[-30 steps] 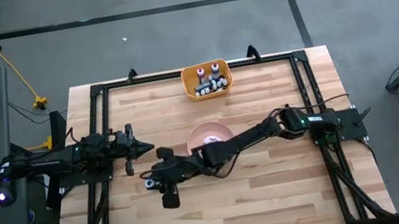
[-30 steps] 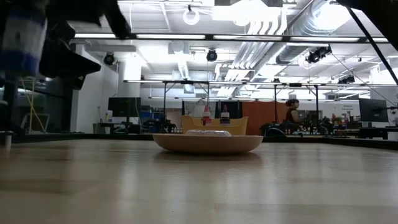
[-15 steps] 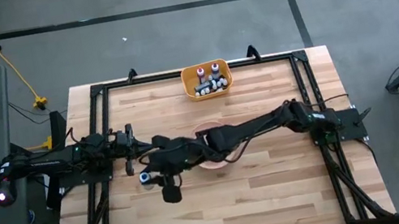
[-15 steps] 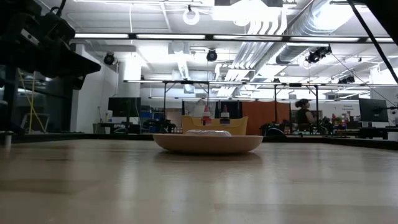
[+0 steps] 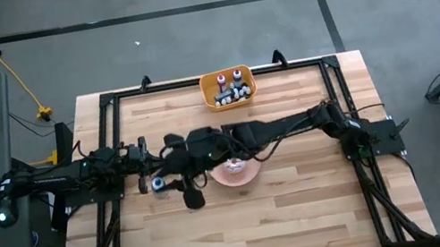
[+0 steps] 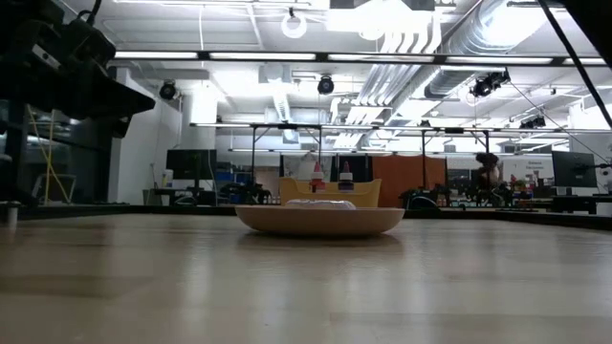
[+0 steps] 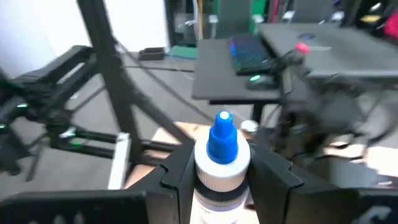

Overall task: Pick & Place food coloring
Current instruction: Put the large blue food coloring bottle into the orange bin

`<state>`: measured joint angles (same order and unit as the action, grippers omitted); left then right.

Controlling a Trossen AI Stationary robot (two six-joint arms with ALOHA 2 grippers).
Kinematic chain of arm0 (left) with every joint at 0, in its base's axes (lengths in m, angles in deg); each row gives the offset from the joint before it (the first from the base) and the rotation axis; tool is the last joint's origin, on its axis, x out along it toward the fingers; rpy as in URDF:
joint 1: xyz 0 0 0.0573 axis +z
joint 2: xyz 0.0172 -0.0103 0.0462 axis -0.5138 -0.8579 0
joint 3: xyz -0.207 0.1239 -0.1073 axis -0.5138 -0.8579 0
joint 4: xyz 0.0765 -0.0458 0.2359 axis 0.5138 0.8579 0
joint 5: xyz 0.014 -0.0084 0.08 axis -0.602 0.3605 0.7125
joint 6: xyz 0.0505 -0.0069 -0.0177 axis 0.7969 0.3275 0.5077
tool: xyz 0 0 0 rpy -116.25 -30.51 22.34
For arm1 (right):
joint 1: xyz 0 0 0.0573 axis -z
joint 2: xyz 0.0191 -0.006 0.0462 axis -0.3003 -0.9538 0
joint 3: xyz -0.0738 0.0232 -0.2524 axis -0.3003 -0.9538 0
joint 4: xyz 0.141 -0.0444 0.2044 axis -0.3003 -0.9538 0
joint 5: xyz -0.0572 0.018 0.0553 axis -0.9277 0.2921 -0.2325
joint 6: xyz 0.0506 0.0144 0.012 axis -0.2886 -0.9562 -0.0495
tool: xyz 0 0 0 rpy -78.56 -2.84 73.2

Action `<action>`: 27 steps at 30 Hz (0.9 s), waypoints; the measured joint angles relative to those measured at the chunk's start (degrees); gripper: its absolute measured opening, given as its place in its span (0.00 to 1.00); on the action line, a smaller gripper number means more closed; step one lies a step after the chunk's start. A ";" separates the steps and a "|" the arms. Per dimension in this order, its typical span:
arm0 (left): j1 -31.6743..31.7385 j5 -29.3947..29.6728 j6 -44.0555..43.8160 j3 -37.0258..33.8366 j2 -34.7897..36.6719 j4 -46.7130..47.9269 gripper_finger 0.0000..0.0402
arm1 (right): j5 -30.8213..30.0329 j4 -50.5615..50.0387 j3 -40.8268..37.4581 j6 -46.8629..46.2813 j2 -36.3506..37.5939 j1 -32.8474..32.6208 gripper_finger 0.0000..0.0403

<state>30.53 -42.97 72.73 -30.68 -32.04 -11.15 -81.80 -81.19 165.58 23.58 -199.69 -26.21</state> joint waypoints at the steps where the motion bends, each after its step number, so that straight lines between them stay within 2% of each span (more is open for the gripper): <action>1: -0.02 0.00 0.00 0.00 0.02 0.00 0.00 | -0.62 0.00 0.00 1.04 0.34 0.42 0.28; 18: 0.00 0.04 0.01 -0.01 0.02 0.00 0.00 | -1.98 6.86 0.09 16.42 3.79 7.83 0.28; 27: -0.02 0.08 0.00 0.00 0.00 0.00 0.00 | -9.88 6.69 0.09 20.25 3.81 12.25 0.28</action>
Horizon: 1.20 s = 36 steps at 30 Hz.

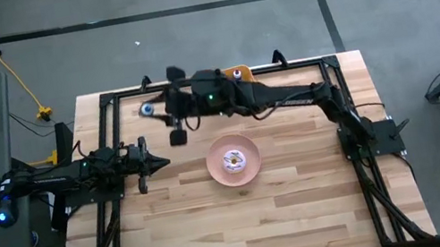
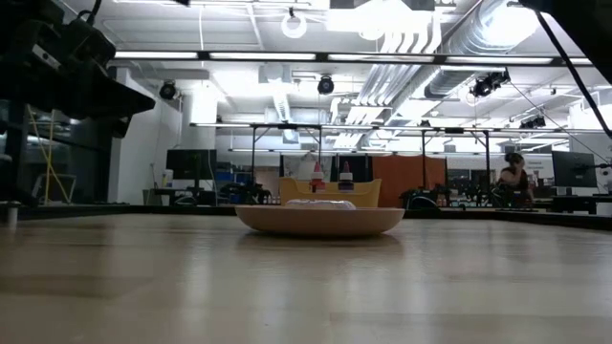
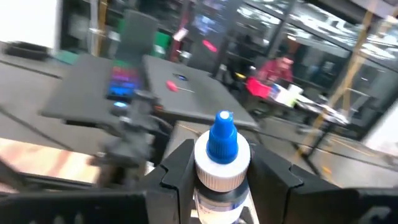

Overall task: Pick & Place food coloring
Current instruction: Put the large blue food coloring bottle into the orange bin

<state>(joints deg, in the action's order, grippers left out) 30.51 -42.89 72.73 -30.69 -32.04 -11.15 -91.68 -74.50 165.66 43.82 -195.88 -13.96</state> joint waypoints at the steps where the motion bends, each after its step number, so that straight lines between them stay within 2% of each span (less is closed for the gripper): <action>1: 0.01 0.01 0.00 0.00 0.01 0.00 0.00 | -0.90 -0.20 0.00 0.12 0.00 0.62 0.28; 5: 0.02 0.01 0.00 0.00 0.01 0.00 0.00 | -4.97 -1.08 -0.02 -0.46 0.00 3.40 0.28; 16: 0.01 0.03 0.00 0.01 -0.01 0.00 0.00 | -6.69 -10.41 -0.81 -11.51 -0.02 12.86 0.28; 23: 0.01 0.05 0.00 0.01 0.00 0.00 0.00 | -7.53 -7.68 -9.38 -20.18 -0.09 16.83 0.28; 30: 0.02 0.05 -0.01 -0.01 -0.01 0.00 0.00 | -13.74 -5.03 -18.73 -27.44 -0.13 18.76 0.28; 36: 0.01 0.07 0.00 -0.01 -0.01 -0.01 0.00 | -17.75 -3.82 -22.96 -32.89 -0.13 19.40 0.28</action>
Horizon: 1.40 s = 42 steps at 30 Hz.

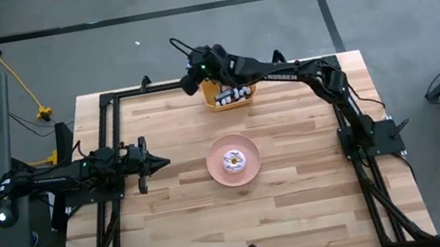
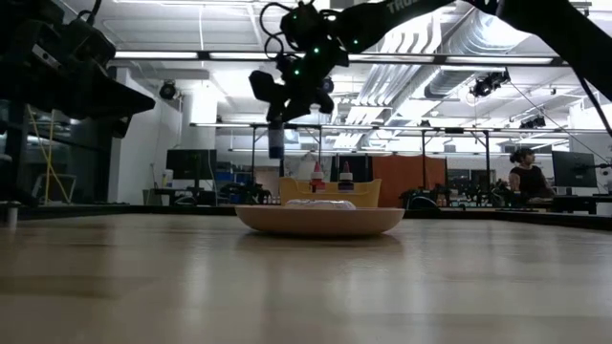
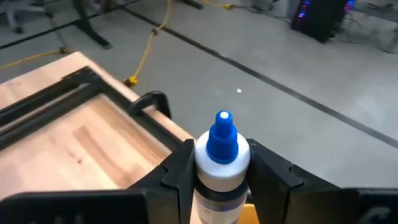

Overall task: Pick & Place food coloring
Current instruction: Put the large blue food coloring bottle into the orange bin

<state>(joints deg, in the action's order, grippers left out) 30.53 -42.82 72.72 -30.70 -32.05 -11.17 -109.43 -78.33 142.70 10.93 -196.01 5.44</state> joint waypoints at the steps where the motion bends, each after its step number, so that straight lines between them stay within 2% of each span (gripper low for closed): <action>1: 0.01 0.00 0.01 0.02 0.02 -0.01 0.00 | -0.86 0.38 -0.49 -0.47 0.04 0.00 0.28; 9: 0.00 0.00 0.01 0.02 0.01 0.00 0.00 | -4.16 0.42 -5.07 -2.27 0.04 0.00 0.28; 15: 0.01 0.02 0.01 0.00 0.02 -0.01 0.00 | -4.64 3.39 -8.79 -3.91 0.04 0.00 0.28; 28: 0.00 0.02 0.01 0.01 0.00 0.00 0.00 | -10.67 10.06 -16.30 -9.20 0.04 -0.02 0.28; 42: 0.01 0.02 0.01 0.00 0.00 -0.01 0.00 | -12.51 16.14 -22.17 -15.83 0.04 -0.35 0.28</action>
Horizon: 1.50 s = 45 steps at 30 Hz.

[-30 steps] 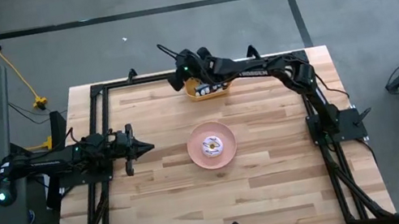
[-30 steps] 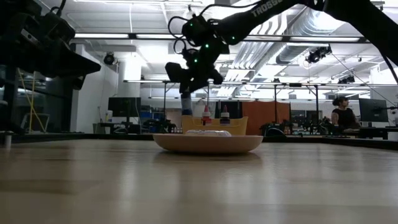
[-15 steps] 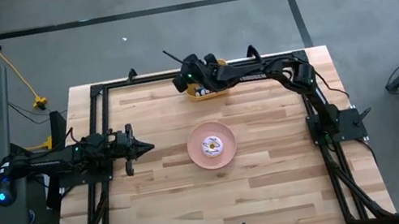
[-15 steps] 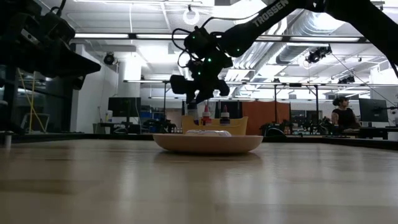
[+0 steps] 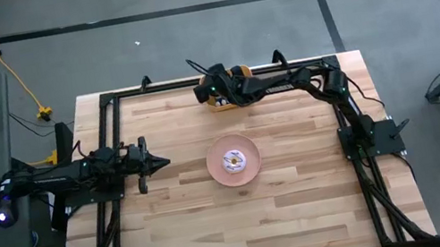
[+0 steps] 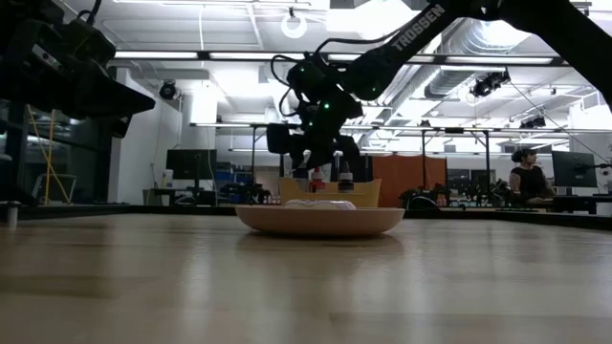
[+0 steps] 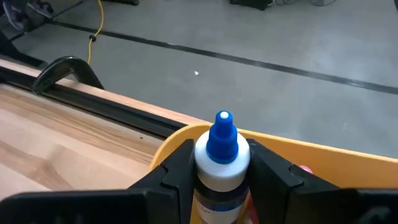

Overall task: Pick & Place food coloring
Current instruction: Put the large blue food coloring bottle into the orange bin, then return to Home Position

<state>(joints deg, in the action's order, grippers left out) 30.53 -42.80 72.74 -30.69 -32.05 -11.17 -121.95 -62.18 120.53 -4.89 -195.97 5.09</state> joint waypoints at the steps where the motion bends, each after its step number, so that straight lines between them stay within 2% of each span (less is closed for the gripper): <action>1: -0.02 0.00 -0.02 0.02 0.01 0.01 0.00 | -0.40 0.09 -0.16 -0.09 0.00 -0.09 0.28; 19: -0.01 0.02 -0.01 0.00 0.00 0.00 0.00 | 0.26 -1.93 -0.74 -2.30 0.00 -0.17 0.30; 24: -0.02 0.00 -0.02 0.02 0.00 0.00 0.00 | 2.99 -2.21 -0.74 0.06 0.00 -0.17 0.30; 35: 0.00 0.02 0.00 0.00 0.00 0.00 0.00 | 3.91 -2.28 -0.72 1.73 0.00 -0.21 0.43; 45: -0.02 0.01 0.00 0.02 0.02 0.00 0.00 | 4.42 -1.23 -0.64 6.96 2.50 -0.65 0.47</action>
<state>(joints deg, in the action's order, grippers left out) 30.51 -42.79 72.74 -30.67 -32.03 -11.17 -117.52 -63.41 119.90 2.07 -193.47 4.44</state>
